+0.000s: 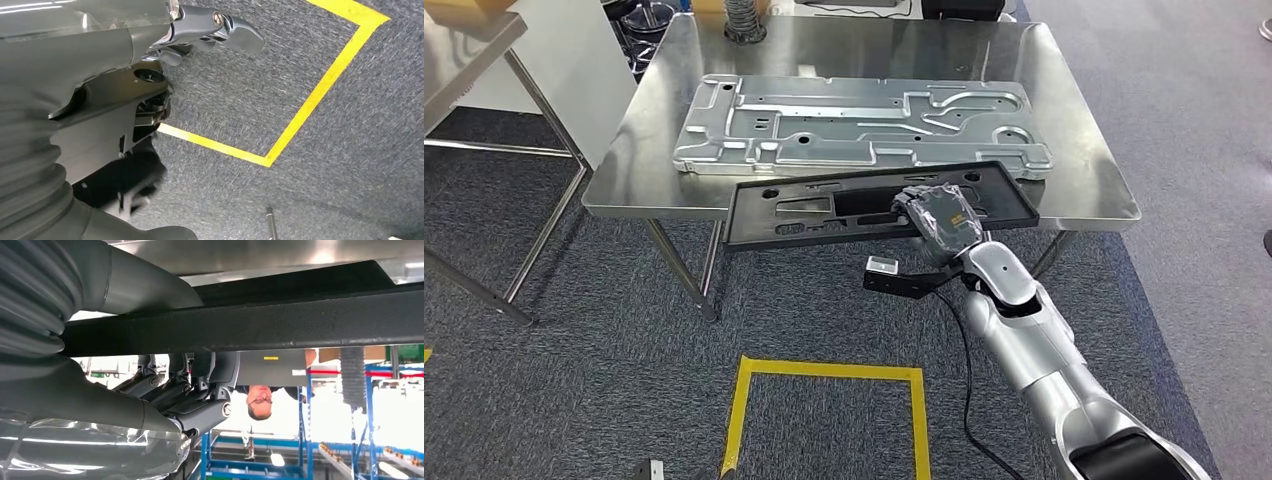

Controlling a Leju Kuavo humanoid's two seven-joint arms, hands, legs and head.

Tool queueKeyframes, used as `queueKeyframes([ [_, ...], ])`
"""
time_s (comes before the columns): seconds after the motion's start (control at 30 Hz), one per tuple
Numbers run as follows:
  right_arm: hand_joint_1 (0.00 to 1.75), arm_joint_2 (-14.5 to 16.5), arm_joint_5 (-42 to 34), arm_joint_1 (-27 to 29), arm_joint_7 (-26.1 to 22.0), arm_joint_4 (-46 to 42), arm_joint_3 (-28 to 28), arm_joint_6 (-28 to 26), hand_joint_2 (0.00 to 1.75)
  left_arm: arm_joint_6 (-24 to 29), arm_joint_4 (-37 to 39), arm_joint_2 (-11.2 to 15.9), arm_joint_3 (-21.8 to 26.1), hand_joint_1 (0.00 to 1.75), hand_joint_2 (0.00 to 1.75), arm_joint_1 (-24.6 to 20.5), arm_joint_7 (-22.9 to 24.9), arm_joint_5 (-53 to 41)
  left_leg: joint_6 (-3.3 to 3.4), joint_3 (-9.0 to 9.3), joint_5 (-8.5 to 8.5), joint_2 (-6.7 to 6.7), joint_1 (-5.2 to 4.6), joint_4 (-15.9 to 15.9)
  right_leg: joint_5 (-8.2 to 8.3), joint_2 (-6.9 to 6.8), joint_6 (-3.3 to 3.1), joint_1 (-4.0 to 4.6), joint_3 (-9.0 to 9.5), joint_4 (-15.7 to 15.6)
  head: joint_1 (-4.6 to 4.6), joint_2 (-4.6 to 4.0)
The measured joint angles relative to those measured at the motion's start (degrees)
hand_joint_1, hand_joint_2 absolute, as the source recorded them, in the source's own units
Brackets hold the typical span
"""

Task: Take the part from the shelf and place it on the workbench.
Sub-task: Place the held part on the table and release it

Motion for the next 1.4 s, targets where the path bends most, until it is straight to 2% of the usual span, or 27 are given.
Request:
queueKeyframes([
  [0.03, 1.75, 0.0, 0.0, 0.1, 0.0, 0.1, 0.0, 0.0, 1.75, 0.0, 0.0, 0.0, 0.0, 0.00, 1.75, 0.0, 0.0, 0.0, 0.01, 0.10, -0.16, -0.05, 0.00, 0.1, 0.30, 0.00, 0.09, -0.05, -1.14, 1.4, 0.01, 0.00],
  [0.07, 1.75, 0.0, 0.0, 0.1, 0.0, 0.1, 0.0, -0.1, 1.75, 0.0, 0.0, 0.0, 0.0, 0.00, 1.75, 0.1, 0.0, 0.0, -0.04, 0.25, -0.36, -0.13, 0.00, 0.1, 1.74, -0.01, 0.11, -0.09, -1.15, 0.5, 0.02, 0.00],
  [0.13, 1.75, -0.1, 0.1, 0.0, 0.0, 0.1, -0.1, -0.1, 1.75, 0.1, 0.0, -0.1, 0.0, 0.00, 1.75, 0.1, 0.0, 0.0, -0.34, 0.65, -0.96, -0.26, 0.00, 0.5, 6.44, -0.09, -0.10, -0.11, 1.53, -6.8, 0.03, 0.00],
  [0.2, 1.75, 0.0, 0.1, -0.3, 0.0, 0.1, -0.2, -0.3, 1.75, 0.1, 0.0, -0.1, 0.0, 0.00, 1.75, 0.0, 0.0, 0.0, -0.85, 0.71, -1.54, -0.28, -0.23, 0.9, 8.95, -0.19, -0.63, 0.11, 4.10, -13.1, -0.01, -0.01],
  [0.3, 1.75, 0.0, 0.1, -0.4, 0.0, 0.2, -0.2, -0.4, 1.75, 0.2, 0.0, -0.2, 0.0, 0.00, 1.75, -0.1, 0.1, 0.0, -1.64, 0.63, -1.89, -0.23, -0.40, 0.9, 8.78, -0.14, -1.64, 0.25, 4.71, -14.6, -0.17, 0.00],
  [0.37, 1.75, -0.1, 0.1, -0.4, 0.0, 0.1, -0.2, -0.4, 1.75, 0.2, 0.0, -0.2, 0.0, 0.00, 1.75, 0.0, 0.1, 0.0, -2.26, 0.26, -2.92, -0.12, -0.31, 2.2, 8.64, -0.15, -2.38, 0.13, 5.19, -14.9, -0.24, 0.00],
  [0.4, 1.75, -0.1, 0.1, -0.5, 0.0, 0.1, -0.2, -0.4, 1.75, 0.2, 0.0, -0.2, 0.0, 0.00, 1.75, 0.0, 0.1, 0.0, -2.57, -0.67, -4.08, -0.07, -0.25, 4.4, 8.57, -0.16, -2.72, 0.04, 5.51, -15.1, -0.28, -0.01],
  [0.47, 1.75, 0.0, 0.1, -0.6, 0.0, 0.2, -0.2, -0.5, 1.75, 0.2, 0.0, -0.2, 0.0, 0.00, 1.75, 0.0, 0.1, 0.0, -2.98, -4.25, -7.04, 0.01, -0.10, 11.7, 8.24, -0.16, -3.15, 0.09, 5.96, -15.2, -0.37, -0.01],
  [0.5, 1.75, 0.0, 0.1, -0.5, 0.0, 0.2, -0.2, -0.5, 1.75, 0.2, 0.0, -0.1, 0.0, 0.00, 1.75, 0.0, 0.1, 0.0, -3.09, -6.19, -8.02, 0.01, -0.05, 15.1, 8.06, -0.15, -3.23, 0.14, 6.16, -15.2, -0.34, -0.01],
  [0.53, 1.75, 0.0, 0.1, -0.4, 0.0, 0.3, -0.2, -0.4, 1.75, 0.2, 0.0, -0.1, 0.0, 0.00, 1.75, 0.0, 0.1, 0.0, -3.13, -7.48, -8.04, 0.01, -0.04, 17.0, 7.86, -0.13, -3.25, 0.17, 6.39, -15.2, -0.36, -0.01],
  [0.57, 1.75, 0.0, 0.1, -0.4, 0.0, 0.3, -0.2, -0.4, 1.75, 0.2, 0.0, -0.1, 0.0, 0.00, 1.75, 0.1, 0.1, 0.0, -3.07, -7.75, -6.96, 0.01, -0.03, 16.7, 7.64, -0.09, -3.21, 0.19, 6.67, -15.1, -0.36, -0.01],
  [0.6, 1.75, 0.0, 0.1, -0.4, 0.0, 0.3, -0.2, -0.5, 1.75, 0.2, 0.0, -0.1, 0.0, 0.00, 1.75, 0.1, 0.1, 0.0, -2.91, -6.90, -4.89, 0.01, -0.03, 14.1, 7.41, -0.05, -3.14, 0.20, 7.02, -15.1, -0.36, -0.01],
  [0.67, 1.75, 0.0, 0.1, -0.4, 0.0, 0.3, -0.2, -0.5, 1.75, 0.2, 0.0, -0.1, 0.0, 0.00, 1.75, 0.1, 0.1, 0.0, -2.35, -3.57, -0.60, 0.01, -0.17, 6.3, 6.90, 0.02, -2.86, 0.28, 7.74, -15.1, -0.33, 0.00],
  [0.7, 1.75, 0.0, 0.1, -0.4, 0.0, 0.3, -0.2, -0.5, 1.75, 0.2, 0.0, -0.1, 0.0, 0.00, 1.75, 0.0, 0.1, 0.0, -2.09, -2.21, 0.46, 0.00, -0.29, 3.3, 6.71, 0.05, -2.66, 0.35, 7.92, -15.1, -0.32, 0.00],
  [0.73, 1.75, 0.0, 0.2, -0.4, 0.0, 0.3, -0.2, -0.5, 1.75, 0.2, 0.0, -0.1, 0.0, 0.00, 1.75, 0.0, 0.1, 0.0, -1.87, -1.46, 0.74, -0.01, -0.43, 1.6, 6.57, 0.06, -2.40, 0.39, 7.97, -15.1, -0.30, -0.01],
  [0.83, 1.75, 0.0, 0.2, -0.4, 0.0, 0.3, -0.2, -0.5, 1.75, 0.3, 0.0, -0.1, 0.0, 0.00, 1.75, 0.0, 0.1, 0.1, -1.16, -0.89, 0.44, -0.05, -0.44, 0.6, 6.32, 0.01, -1.48, 0.38, 8.13, -15.3, -0.29, -0.01],
  [0.9, 1.75, 0.0, 0.2, -0.5, 0.0, 0.3, -0.3, -0.6, 1.75, 0.3, 0.0, -0.2, 0.0, 0.00, 1.75, 0.0, 0.1, 0.1, -0.53, -0.26, 0.54, -0.03, -0.13, -0.1, 4.91, -0.03, -0.88, 0.33, 7.26, -13.0, -0.19, 0.00],
  [0.93, 1.75, 0.0, 0.2, -0.5, 0.0, 0.2, -0.3, -0.5, 1.75, 0.3, 0.0, -0.2, 0.0, 0.00, 1.75, 0.0, 0.1, 0.1, -0.28, 0.00, 0.52, 0.01, -0.06, -0.3, 3.45, -0.04, -0.62, 0.21, 5.77, -10.1, -0.11, 0.00],
  [1.0, 1.75, 0.0, 0.2, -0.5, 0.0, 0.3, -0.3, -0.5, 1.75, 0.3, 0.0, -0.2, 0.0, 0.00, 1.75, -0.1, 0.2, 0.1, 0.05, 0.14, 0.29, 0.03, -0.08, -0.3, 0.37, -0.04, -0.12, 0.05, 1.24, -2.0, 0.02, -0.01],
  [1.03, 1.75, 0.0, 0.2, -0.3, 0.0, 0.3, -0.3, -0.5, 1.75, 0.3, 0.0, -0.2, 0.0, 0.00, 1.75, -0.1, 0.2, 0.1, 0.11, 0.22, 0.14, 0.00, -0.09, -0.3, -0.09, -0.06, 0.06, -0.06, -0.55, 0.8, 0.02, -0.01],
  [1.07, 1.75, 0.0, 0.2, -0.2, 0.0, 0.3, -0.3, -0.5, 1.75, 0.3, 0.0, -0.2, 0.0, 0.00, 1.75, 0.0, 0.2, 0.1, 0.08, 0.36, -0.05, -0.07, -0.08, -0.2, 0.59, -0.07, 0.18, -0.18, -1.39, 1.5, 0.03, -0.01],
  [1.1, 1.75, 0.0, 0.2, -0.2, 0.0, 0.3, -0.3, -0.5, 1.75, 0.3, 0.0, -0.2, 0.0, 0.00, 1.75, 0.0, 0.2, 0.1, -0.01, 0.58, -0.31, -0.16, -0.07, -0.1, 2.50, -0.10, 0.22, -0.29, -0.93, -0.3, 0.04, 0.00],
  [1.17, 1.75, 0.0, 0.2, -0.3, 0.0, 0.3, -0.3, -0.5, 1.75, 0.3, 0.0, -0.2, 0.0, 0.00, 1.75, 0.0, 0.2, 0.1, -0.40, 1.18, -1.07, -0.29, -0.11, 0.3, 7.13, -0.21, 0.01, -0.39, 2.35, -8.1, 0.05, -0.01],
  [1.2, 1.75, 0.0, 0.2, -0.4, 0.0, 0.3, -0.3, -0.5, 1.75, 0.3, 0.0, -0.3, 0.0, 0.00, 1.75, 0.0, 0.2, 0.1, -0.69, 1.37, -1.48, -0.31, -0.21, 0.6, 8.50, -0.24, -0.27, -0.30, 3.93, -11.6, 0.04, -0.01],
  [1.27, 1.75, 0.0, 0.2, -0.4, 0.0, 0.3, -0.3, -0.5, 1.75, 0.4, 0.0, -0.3, 0.0, 0.00, 1.75, -0.1, 0.2, 0.1, -1.26, 1.55, -2.00, -0.29, -0.39, 0.8, 8.71, -0.24, -0.92, -0.01, 5.24, -14.4, -0.03, -0.01],
  [1.37, 1.75, -0.1, 0.3, -0.4, 0.1, 0.3, -0.4, -0.5, 1.75, 0.4, 0.0, -0.3, 0.0, 0.00, 1.75, 0.0, 0.2, 0.1, -2.09, 1.63, -2.76, -0.19, -0.38, 1.1, 8.46, -0.20, -1.96, -0.17, 5.63, -14.9, -0.06, 0.00],
  [1.4, 1.75, -0.1, 0.3, -0.5, 0.2, 0.3, -0.4, -0.5, 1.75, 0.4, 0.0, -0.3, 0.0, 0.00, 1.75, 0.0, 0.2, 0.1, -2.37, 1.11, -3.65, -0.12, -0.35, 2.5, 8.41, -0.20, -2.31, -0.32, 5.88, -15.1, -0.11, 0.00],
])
